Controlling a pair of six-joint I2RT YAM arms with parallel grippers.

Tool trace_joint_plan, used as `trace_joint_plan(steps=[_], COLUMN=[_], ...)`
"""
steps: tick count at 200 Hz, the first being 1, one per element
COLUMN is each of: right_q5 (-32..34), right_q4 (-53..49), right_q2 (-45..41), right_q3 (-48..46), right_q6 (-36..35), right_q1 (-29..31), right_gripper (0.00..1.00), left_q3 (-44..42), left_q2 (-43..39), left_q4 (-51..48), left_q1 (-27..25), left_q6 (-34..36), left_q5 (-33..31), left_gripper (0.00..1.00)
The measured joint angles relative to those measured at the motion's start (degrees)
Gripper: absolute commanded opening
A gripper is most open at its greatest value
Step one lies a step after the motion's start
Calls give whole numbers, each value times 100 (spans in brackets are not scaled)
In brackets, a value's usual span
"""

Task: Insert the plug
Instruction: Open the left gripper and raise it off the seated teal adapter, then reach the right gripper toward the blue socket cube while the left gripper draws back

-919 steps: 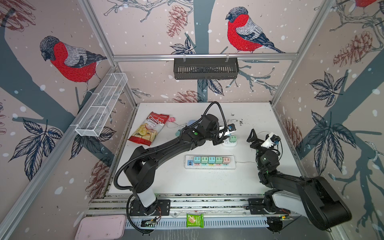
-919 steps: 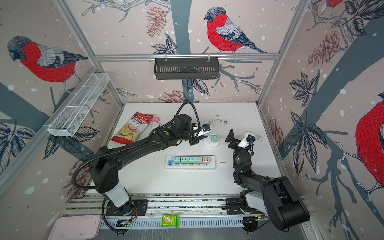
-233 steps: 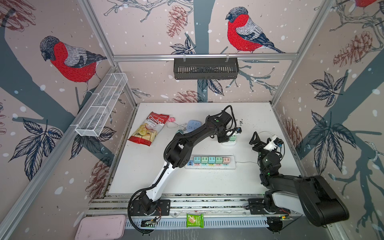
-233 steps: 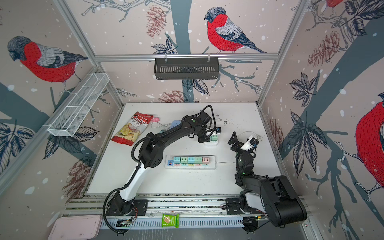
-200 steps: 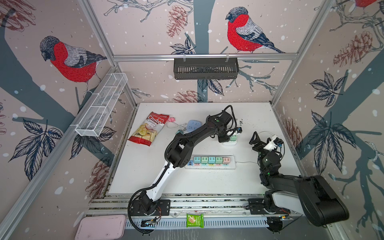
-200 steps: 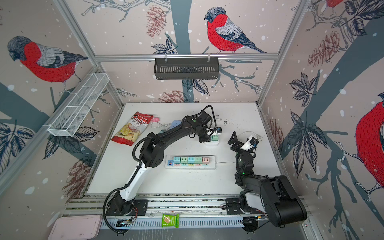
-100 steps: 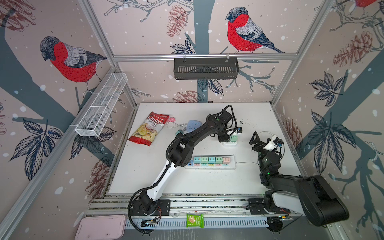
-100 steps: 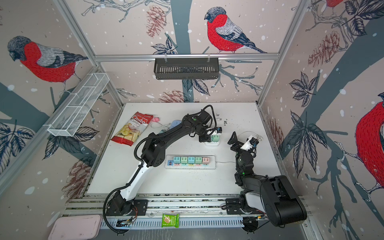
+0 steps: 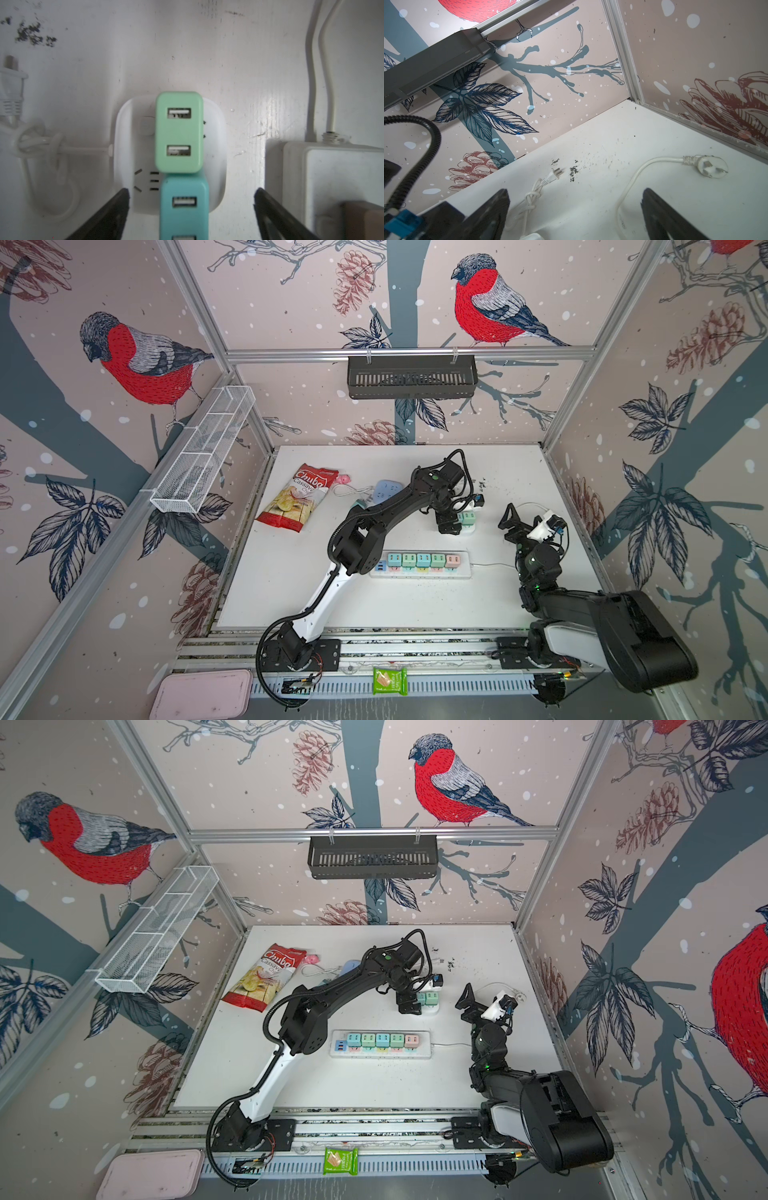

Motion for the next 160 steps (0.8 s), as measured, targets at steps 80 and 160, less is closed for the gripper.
trace_joint_plan(steps=[80, 160], right_q5=[-37, -70], right_q4=[-13, -33], right_q2=[2, 289], right_q3=[0, 157], right_q6=[4, 22], right_q1=[-2, -79], right_gripper=[100, 100], left_q3=[-2221, -5362], left_q2=[-2455, -5064], left_q4=[2310, 5095], left_q1=[319, 1016], left_q6=[-1115, -4240], left_q5=[-588, -3624], left_gripper=[98, 98])
